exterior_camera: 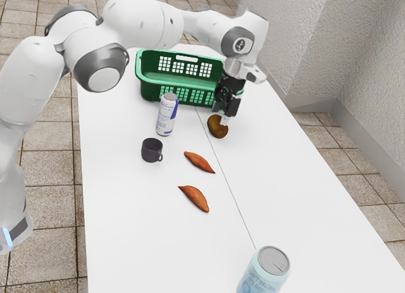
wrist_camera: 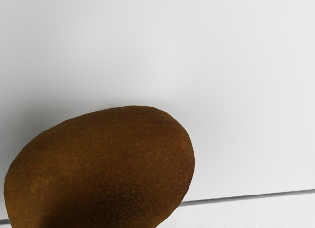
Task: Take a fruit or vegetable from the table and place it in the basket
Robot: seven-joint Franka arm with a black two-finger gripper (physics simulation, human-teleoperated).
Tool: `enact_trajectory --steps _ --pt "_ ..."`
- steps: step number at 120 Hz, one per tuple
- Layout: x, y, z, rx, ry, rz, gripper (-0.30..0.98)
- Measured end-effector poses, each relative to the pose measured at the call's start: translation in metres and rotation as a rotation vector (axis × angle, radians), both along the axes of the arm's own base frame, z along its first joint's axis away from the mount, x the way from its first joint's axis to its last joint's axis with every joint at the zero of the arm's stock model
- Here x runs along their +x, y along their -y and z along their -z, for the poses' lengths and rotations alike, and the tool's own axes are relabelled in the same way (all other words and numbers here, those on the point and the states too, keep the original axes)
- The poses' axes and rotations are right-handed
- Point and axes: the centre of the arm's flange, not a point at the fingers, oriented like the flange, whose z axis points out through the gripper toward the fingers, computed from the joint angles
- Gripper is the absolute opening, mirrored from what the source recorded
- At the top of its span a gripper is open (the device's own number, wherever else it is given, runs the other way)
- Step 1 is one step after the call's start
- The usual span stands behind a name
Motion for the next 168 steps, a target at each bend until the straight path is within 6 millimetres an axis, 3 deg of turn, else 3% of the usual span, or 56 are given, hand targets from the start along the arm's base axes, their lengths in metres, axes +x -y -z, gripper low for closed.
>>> enact_trajectory --steps 14,81,102,107,111,124,141,149,168 --pt "-0.001 -0.006 0.016 -0.004 -0.031 -0.005 0.66" --pt "0.015 -0.02 0.054 0.046 0.011 -0.011 0.66" --pt "0.017 -0.028 0.055 0.055 0.023 -0.02 0.45" --pt "0.018 -0.03 0.047 0.062 0.024 -0.014 0.25" --pt "0.02 -0.03 0.037 0.074 0.024 -0.003 0.21" --pt "0.024 -0.024 -0.003 0.106 0.029 0.038 0.42" --pt "0.026 0.002 -0.085 0.149 0.092 0.11 0.44" --pt "0.012 -0.009 -0.108 0.166 0.08 0.093 0.43" --pt "-0.028 -0.058 -0.147 0.197 0.056 0.005 0.43"
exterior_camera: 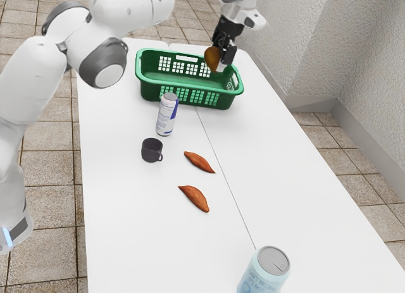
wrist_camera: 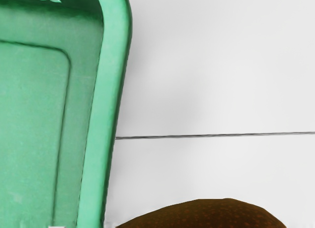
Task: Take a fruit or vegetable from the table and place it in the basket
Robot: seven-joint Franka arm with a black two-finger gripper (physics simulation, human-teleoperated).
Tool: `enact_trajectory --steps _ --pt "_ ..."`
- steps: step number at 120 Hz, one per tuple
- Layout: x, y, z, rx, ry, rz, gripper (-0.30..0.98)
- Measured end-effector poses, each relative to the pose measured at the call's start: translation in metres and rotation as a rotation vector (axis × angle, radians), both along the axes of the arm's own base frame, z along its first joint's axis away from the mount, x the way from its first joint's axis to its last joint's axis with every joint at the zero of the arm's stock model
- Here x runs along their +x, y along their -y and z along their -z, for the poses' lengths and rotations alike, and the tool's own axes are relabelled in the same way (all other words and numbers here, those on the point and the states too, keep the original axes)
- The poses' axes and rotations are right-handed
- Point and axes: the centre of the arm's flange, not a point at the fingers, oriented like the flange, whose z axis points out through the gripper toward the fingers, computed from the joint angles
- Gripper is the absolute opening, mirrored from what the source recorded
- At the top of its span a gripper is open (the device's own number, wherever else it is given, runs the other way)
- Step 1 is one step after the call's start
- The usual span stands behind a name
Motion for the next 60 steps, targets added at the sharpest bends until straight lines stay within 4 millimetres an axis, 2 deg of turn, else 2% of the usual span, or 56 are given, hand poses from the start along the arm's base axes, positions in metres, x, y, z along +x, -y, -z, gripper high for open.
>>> enact_trajectory --steps 13,24,41,60 --pt "-0.02 -0.03 -0.009 0.015 -0.015 -0.059 0.43" --pt "-0.029 -0.05 0.002 0.013 -0.03 -0.093 0.43" --pt "-0.029 -0.072 0.019 0.035 0.005 -0.114 0.43" --pt "-0.025 -0.09 0.026 0.082 0.075 -0.125 0.46"
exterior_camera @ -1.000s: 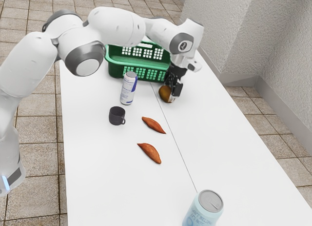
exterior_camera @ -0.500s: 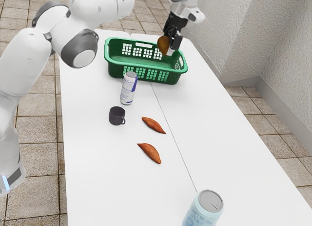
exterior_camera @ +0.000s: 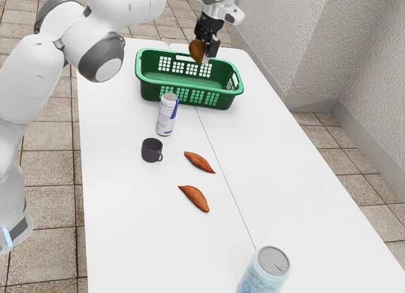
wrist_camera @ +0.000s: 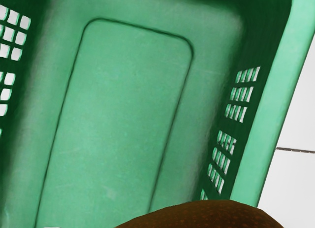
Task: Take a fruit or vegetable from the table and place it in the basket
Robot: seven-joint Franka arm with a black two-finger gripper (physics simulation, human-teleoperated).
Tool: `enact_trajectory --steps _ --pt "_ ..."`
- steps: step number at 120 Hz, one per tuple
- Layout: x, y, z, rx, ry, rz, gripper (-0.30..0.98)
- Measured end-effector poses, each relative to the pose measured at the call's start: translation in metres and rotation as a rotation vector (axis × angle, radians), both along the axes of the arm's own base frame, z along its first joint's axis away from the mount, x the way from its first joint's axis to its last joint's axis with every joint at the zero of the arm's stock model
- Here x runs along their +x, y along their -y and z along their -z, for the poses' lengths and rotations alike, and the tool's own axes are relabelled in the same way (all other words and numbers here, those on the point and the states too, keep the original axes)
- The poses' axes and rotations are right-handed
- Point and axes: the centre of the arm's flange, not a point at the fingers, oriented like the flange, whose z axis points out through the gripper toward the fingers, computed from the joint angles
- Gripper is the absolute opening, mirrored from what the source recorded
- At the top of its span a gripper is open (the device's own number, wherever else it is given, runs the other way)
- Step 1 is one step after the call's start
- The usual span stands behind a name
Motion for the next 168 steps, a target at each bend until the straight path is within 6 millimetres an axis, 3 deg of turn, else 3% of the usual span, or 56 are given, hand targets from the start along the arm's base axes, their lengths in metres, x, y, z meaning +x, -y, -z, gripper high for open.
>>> enact_trajectory --steps 31,50,69,95,120,141,168 --pt "0.005 -0.015 0.017 0.045 0.061 -0.006 0.46" --pt "-0.006 -0.02 0.003 0.075 0.087 -0.023 0.46" --pt "-0.012 -0.009 -0.003 0.093 0.081 -0.025 0.47" --pt "-0.043 -0.008 0.0 0.09 0.052 -0.07 0.46" --pt "-0.069 -0.044 -0.016 0.118 0.068 -0.139 0.46" --pt "-0.066 -0.049 -0.003 0.132 0.086 -0.136 0.47" --pt "-0.069 -0.059 0.027 0.12 0.118 -0.149 0.46"
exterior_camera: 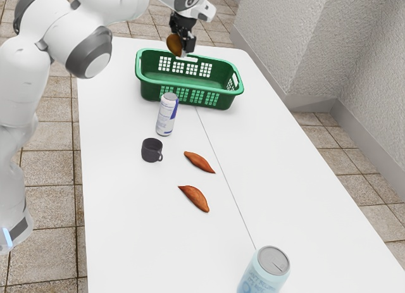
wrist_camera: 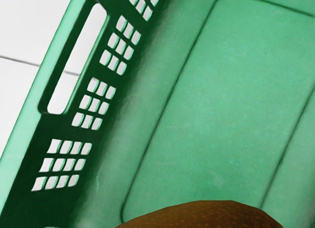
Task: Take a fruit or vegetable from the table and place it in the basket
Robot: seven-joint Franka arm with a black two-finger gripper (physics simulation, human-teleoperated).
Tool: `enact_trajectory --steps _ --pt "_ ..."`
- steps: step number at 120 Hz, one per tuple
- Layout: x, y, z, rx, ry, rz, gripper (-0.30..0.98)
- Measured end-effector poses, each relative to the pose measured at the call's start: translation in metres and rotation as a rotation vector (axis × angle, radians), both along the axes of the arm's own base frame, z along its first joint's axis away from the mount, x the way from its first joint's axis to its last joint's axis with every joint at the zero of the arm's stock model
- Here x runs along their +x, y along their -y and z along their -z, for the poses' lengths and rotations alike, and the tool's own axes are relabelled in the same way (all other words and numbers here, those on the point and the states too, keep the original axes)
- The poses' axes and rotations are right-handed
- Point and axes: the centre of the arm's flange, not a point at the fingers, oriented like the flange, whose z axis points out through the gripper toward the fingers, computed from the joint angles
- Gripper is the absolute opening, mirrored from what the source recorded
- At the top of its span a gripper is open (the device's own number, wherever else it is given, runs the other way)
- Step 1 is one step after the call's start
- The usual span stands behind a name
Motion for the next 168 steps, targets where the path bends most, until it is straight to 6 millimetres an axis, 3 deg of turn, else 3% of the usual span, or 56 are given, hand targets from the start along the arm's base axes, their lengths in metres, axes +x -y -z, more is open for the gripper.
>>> enact_trajectory --steps 46,79,149,155,168 --pt "0.003 0.002 0.041 -0.033 0.02 -0.018 0.46" --pt "-0.006 -0.014 0.047 0.007 -0.015 -0.045 0.46" --pt "0.018 -0.015 0.08 0.102 0.013 -0.006 0.47" --pt "0.018 -0.013 0.086 0.093 0.004 -0.006 0.55" --pt "0.02 -0.01 0.092 0.081 -0.01 -0.005 0.59"
